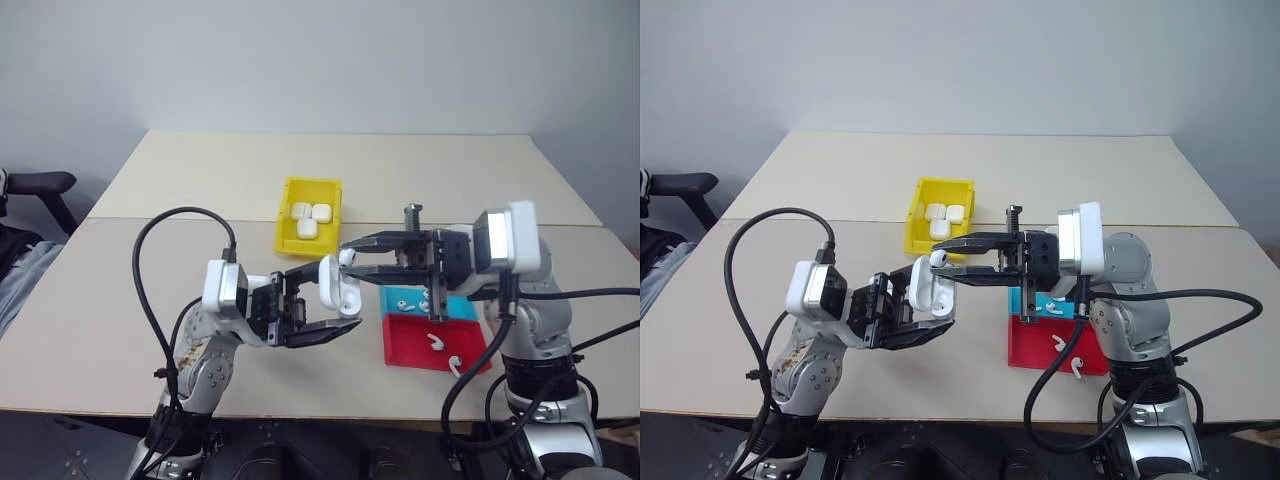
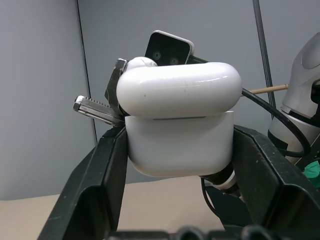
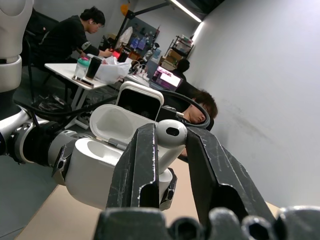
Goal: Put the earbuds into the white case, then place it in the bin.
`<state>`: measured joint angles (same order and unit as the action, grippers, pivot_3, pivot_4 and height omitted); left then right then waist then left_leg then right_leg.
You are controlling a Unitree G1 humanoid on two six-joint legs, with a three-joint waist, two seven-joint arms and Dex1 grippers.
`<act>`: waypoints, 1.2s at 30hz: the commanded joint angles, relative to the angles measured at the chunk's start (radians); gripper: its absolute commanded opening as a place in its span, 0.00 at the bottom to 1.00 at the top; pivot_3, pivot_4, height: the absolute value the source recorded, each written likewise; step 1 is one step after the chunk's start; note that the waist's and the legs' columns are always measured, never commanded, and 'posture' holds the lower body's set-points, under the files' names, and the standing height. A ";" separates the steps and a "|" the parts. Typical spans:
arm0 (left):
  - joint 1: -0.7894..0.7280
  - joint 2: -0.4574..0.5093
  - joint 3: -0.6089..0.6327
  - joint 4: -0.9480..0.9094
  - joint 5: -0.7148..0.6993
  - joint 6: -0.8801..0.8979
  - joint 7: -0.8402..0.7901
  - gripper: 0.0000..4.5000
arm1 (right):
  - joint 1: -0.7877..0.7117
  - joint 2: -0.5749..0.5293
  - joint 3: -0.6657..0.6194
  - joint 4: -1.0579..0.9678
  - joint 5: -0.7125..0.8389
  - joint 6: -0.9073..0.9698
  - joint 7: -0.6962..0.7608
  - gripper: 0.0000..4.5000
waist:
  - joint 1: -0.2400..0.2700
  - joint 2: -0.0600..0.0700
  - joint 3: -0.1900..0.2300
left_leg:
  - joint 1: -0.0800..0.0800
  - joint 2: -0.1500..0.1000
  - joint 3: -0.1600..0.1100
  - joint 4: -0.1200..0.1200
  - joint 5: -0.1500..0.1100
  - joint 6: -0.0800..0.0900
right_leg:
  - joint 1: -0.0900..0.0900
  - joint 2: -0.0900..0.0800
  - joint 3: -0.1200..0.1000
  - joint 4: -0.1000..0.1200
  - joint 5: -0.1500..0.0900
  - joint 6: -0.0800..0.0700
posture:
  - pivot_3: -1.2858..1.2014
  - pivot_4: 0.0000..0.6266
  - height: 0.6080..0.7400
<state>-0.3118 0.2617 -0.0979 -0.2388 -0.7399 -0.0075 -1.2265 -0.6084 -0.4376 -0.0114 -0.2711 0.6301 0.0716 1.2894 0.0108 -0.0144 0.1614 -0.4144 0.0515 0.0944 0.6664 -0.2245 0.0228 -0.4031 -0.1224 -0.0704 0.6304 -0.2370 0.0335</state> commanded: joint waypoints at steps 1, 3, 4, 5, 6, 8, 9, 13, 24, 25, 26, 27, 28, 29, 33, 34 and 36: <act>-0.006 -0.013 0.005 -0.032 0.004 -0.023 0.001 0.63 | 0.012 -0.020 -0.002 -0.010 0.011 -0.020 0.022 0.22 | 0.000 0.000 0.000 | 0.000 0.000 0.000 0.000 0.000 0.000 | 0.000 0.000 0.000 0.000 0.000 0.000 | 0.52 0.24 1.00; -0.006 -0.017 0.005 -0.031 0.008 -0.024 0.001 0.63 | 0.018 -0.027 0.003 -0.013 0.016 -0.024 0.041 0.36 | 0.001 0.000 0.000 | 0.000 0.000 0.000 0.000 0.000 0.000 | 0.000 0.000 0.000 0.000 0.000 0.000 | 0.52 0.24 1.00; -0.006 -0.019 0.005 -0.031 0.010 -0.025 0.001 0.63 | 0.021 -0.030 0.005 -0.014 0.016 -0.029 0.050 0.43 | 0.000 0.000 0.000 | 0.000 0.000 0.000 0.000 0.000 0.000 | 0.000 0.000 0.000 0.000 0.000 0.000 | 0.52 0.24 1.00; -0.006 -0.021 0.005 -0.031 0.011 -0.025 0.002 0.63 | 0.022 -0.035 0.009 -0.015 0.013 -0.030 0.054 0.49 | 0.000 0.000 0.000 | 0.000 0.000 0.000 0.000 0.000 0.000 | 0.000 0.000 0.000 0.000 0.000 0.000 | 0.52 0.24 1.00; -0.006 -0.022 0.006 -0.030 0.014 -0.025 0.004 0.63 | 0.021 -0.040 0.014 -0.014 0.008 -0.024 0.051 0.58 | 0.000 0.000 0.000 | 0.000 0.000 0.000 0.000 0.000 0.000 | 0.000 0.000 0.000 0.000 0.000 0.000 | 0.52 0.24 1.00; -0.005 -0.023 0.009 -0.025 0.018 -0.026 0.002 0.63 | 0.020 -0.045 0.017 -0.009 0.002 -0.025 0.049 0.66 | 0.000 0.000 0.000 | 0.000 0.000 0.000 0.000 0.000 0.000 | 0.000 0.000 0.000 0.000 0.000 0.000 | 0.52 0.24 1.00; -0.004 -0.023 0.011 -0.021 0.022 -0.027 0.001 0.63 | 0.019 -0.047 0.017 -0.008 0.000 -0.029 0.050 0.66 | 0.000 0.000 0.000 | 0.000 0.000 0.000 0.000 0.000 0.000 | 0.000 0.000 0.000 0.000 0.000 0.000 | 0.52 0.24 1.00; 0.010 -0.004 0.019 0.019 0.072 -0.064 -0.013 0.63 | 0.018 -0.105 -0.010 -0.010 0.007 -0.007 0.066 0.66 | 0.001 0.000 0.000 | 0.000 0.000 0.000 0.000 0.000 0.000 | 0.000 0.000 0.000 0.000 0.000 0.000 | 0.52 0.24 1.00; 0.134 0.119 0.065 0.226 0.223 -0.319 -0.147 0.63 | -0.240 -0.513 0.235 0.407 -0.472 -0.019 0.235 0.66 | -0.011 0.000 0.000 | 0.000 0.001 0.002 -0.002 0.000 0.000 | -0.002 0.000 0.000 -0.001 0.000 -0.001 | 0.52 0.24 1.00; 0.147 0.115 0.063 0.220 0.226 -0.327 -0.139 0.63 | -0.272 -0.511 0.276 0.467 -0.540 -0.066 0.234 0.66 | -0.012 0.000 0.000 | 0.000 0.001 0.003 -0.002 0.000 0.000 | -0.002 0.000 0.001 -0.001 0.000 -0.001 | 0.52 0.24 1.00; 0.160 0.110 0.060 0.212 0.230 -0.333 -0.128 0.63 | -0.305 -0.504 0.316 0.526 -0.597 -0.099 0.239 0.66 | -0.013 0.000 0.000 | 0.000 0.001 0.003 -0.002 0.000 0.000 | -0.003 0.000 0.001 -0.001 0.000 -0.001 | 0.52 0.24 1.00; 0.170 0.106 0.057 0.206 0.234 -0.338 -0.120 0.63 | -0.331 -0.494 0.347 0.574 -0.640 -0.127 0.242 0.66 | -0.015 0.000 0.000 | 0.000 0.001 0.003 -0.002 0.000 0.000 | -0.003 0.000 0.001 -0.001 0.000 -0.001 | 0.52 0.24 1.00; 0.181 0.100 0.053 0.197 0.238 -0.342 -0.107 0.63 | -0.358 -0.479 0.378 0.623 -0.685 -0.164 0.236 0.66 | -0.015 0.000 0.000 | -0.001 0.001 0.004 -0.002 0.000 0.000 | -0.003 0.000 0.002 -0.001 0.000 -0.001 | 0.52 0.24 1.00; 0.190 0.096 0.049 0.189 0.242 -0.344 -0.094 0.63 | -0.379 -0.464 0.401 0.661 -0.717 -0.187 0.232 0.66 | -0.016 0.000 0.000 | -0.001 0.001 0.004 -0.002 0.000 0.000 | -0.004 0.000 0.002 -0.001 0.000 -0.001 | 0.52 0.24 1.00; 0.219 0.082 0.033 0.162 0.258 -0.350 -0.055 0.63 | -0.441 -0.383 0.463 0.767 -0.802 -0.240 0.223 0.66 | -0.019 0.000 0.000 | -0.001 0.001 0.005 -0.002 0.000 0.000 | -0.004 0.000 0.002 -0.001 0.000 -0.001 | 0.52 0.24 1.00; 0.222 0.082 0.030 0.160 0.261 -0.352 -0.050 0.63 | -0.448 -0.362 0.475 0.787 -0.818 -0.268 0.222 0.66 | -0.021 0.000 0.000 | -0.001 0.001 0.005 -0.002 0.000 0.000 | -0.004 0.000 0.002 0.000 0.000 -0.001 | 0.52 0.24 1.00; 0.226 0.083 0.026 0.156 0.265 -0.355 -0.041 0.63 | -0.457 -0.336 0.485 0.814 -0.835 -0.298 0.226 0.66 | -0.023 0.000 0.000 | -0.001 0.001 0.005 -0.002 0.000 0.000 | -0.004 0.000 0.002 0.000 0.000 -0.001 | 0.52 0.24 1.00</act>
<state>-0.0918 0.3460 -0.0692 -0.0400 -0.4733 -0.3327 -1.2794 -1.0362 -0.7711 0.4765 0.5329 -0.1905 -0.1895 1.5071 -0.0117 -0.0139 0.1616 -0.4150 0.0527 0.0994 0.6642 -0.2243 0.0225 -0.4069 -0.1227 -0.0688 0.6305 -0.2372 0.0328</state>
